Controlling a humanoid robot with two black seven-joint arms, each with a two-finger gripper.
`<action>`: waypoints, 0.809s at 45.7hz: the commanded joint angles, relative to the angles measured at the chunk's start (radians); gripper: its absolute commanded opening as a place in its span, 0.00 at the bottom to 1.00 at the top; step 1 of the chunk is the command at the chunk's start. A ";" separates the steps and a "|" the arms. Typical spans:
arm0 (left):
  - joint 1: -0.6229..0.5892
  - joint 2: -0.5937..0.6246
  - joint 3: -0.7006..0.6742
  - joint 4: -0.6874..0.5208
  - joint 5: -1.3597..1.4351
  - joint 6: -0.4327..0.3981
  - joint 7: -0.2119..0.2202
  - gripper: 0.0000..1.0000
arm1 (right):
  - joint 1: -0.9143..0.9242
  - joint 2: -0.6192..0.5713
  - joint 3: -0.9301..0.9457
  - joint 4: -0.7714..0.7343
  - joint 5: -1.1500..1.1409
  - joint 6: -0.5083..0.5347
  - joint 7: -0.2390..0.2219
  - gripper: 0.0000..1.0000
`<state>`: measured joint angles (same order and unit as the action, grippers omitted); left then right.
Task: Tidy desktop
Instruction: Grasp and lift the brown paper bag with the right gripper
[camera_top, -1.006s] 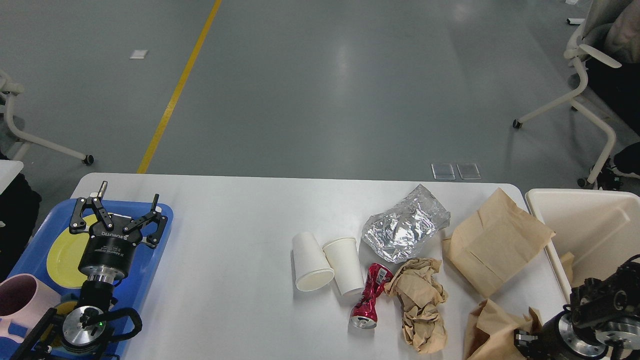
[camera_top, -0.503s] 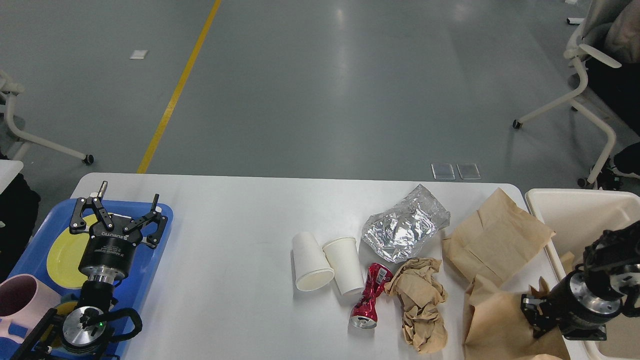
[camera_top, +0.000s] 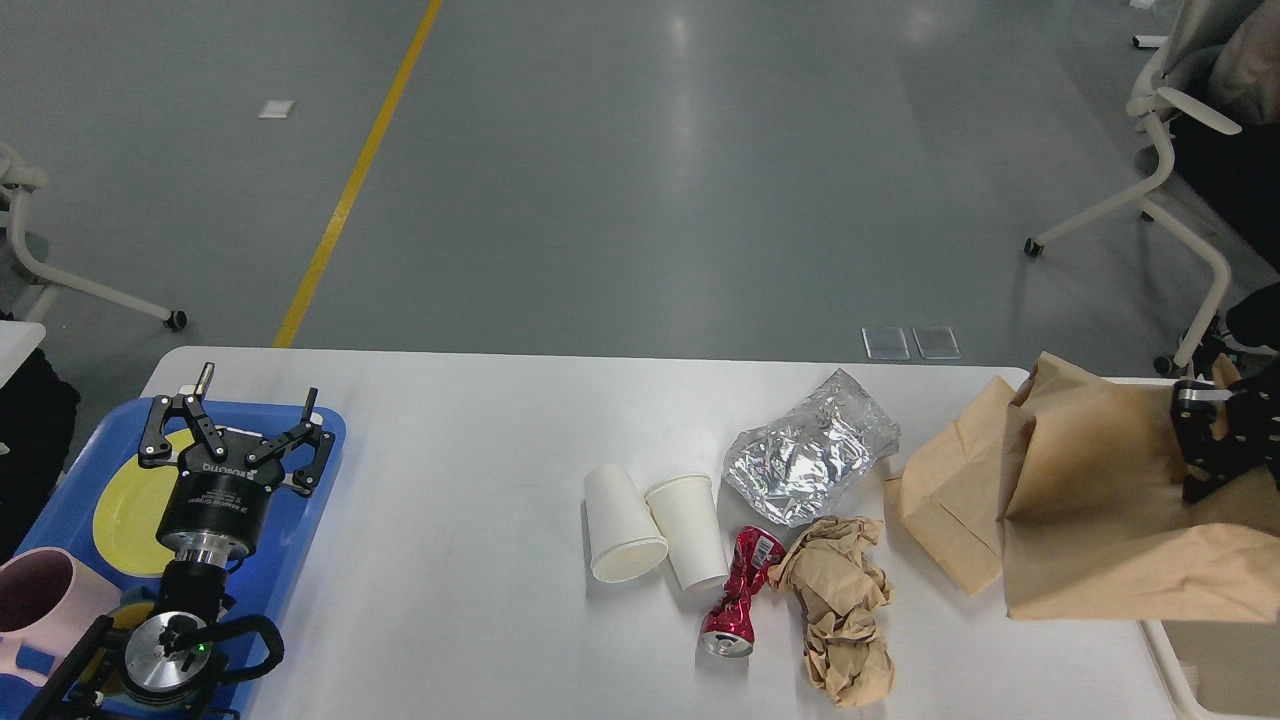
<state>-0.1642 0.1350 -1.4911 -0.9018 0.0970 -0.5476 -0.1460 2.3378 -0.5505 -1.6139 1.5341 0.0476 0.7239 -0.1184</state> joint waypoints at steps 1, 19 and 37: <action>0.000 0.000 0.000 0.000 0.001 0.000 -0.001 0.96 | 0.044 0.000 -0.018 -0.008 0.000 0.003 -0.029 0.00; 0.000 0.000 0.000 0.001 0.001 0.000 -0.001 0.96 | -0.283 -0.149 0.014 -0.282 0.006 -0.305 -0.030 0.00; 0.000 0.000 0.000 0.001 0.000 -0.002 -0.001 0.96 | -1.190 -0.158 0.498 -0.920 0.031 -0.607 -0.032 0.00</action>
<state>-0.1642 0.1350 -1.4911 -0.9006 0.0969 -0.5477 -0.1471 1.3878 -0.7528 -1.2572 0.8201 0.0797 0.1417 -0.1481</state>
